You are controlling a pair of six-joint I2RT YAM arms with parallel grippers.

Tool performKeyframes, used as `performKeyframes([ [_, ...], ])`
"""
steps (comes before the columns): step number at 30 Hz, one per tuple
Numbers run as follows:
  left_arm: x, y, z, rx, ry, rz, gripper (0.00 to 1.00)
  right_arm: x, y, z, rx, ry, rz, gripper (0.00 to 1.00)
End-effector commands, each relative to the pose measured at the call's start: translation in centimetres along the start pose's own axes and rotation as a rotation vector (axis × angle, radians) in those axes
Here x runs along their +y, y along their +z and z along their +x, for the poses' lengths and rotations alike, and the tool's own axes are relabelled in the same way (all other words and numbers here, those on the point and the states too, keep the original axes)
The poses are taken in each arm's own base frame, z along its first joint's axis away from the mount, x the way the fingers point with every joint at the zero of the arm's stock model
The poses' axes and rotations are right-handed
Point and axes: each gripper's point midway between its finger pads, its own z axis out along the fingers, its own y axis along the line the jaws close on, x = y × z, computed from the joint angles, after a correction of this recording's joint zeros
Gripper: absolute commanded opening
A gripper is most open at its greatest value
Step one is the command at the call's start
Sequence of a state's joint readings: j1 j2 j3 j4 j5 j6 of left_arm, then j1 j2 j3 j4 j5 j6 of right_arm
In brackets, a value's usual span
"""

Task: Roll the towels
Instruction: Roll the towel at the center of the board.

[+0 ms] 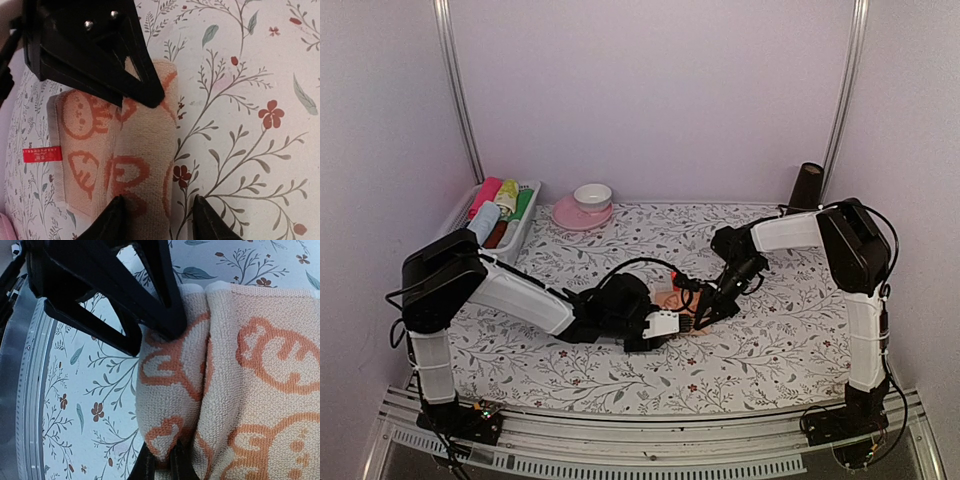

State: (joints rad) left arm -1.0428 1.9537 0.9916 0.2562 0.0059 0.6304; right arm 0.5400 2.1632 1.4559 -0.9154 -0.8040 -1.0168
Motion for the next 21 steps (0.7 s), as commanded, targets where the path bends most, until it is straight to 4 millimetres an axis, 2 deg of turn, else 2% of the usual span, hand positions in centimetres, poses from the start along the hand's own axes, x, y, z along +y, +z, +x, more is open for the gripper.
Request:
performKeyframes([
  [1,-0.8,1.5,1.6,0.07,0.02,0.002,0.45,0.0,0.8,1.9,0.054,0.057,-0.032,0.04],
  [6,-0.9,2.0,3.0,0.128,0.02,-0.011,0.37,0.3,0.7,1.7,0.048,0.052,-0.05,0.04],
  [11,-1.3,2.4,3.9,0.172,0.009,0.012,0.13,0.4,-0.1,1.1,0.037,0.029,-0.036,0.06],
  [15,-2.0,2.3,4.4,0.199,-0.03,0.064,0.0,0.4,-2.4,-0.1,-0.004,-0.029,0.026,0.17],
  [21,-2.5,1.9,3.8,0.208,-0.162,0.187,0.0,0.9,-6.1,-1.2,-0.056,-0.214,0.232,0.38],
])
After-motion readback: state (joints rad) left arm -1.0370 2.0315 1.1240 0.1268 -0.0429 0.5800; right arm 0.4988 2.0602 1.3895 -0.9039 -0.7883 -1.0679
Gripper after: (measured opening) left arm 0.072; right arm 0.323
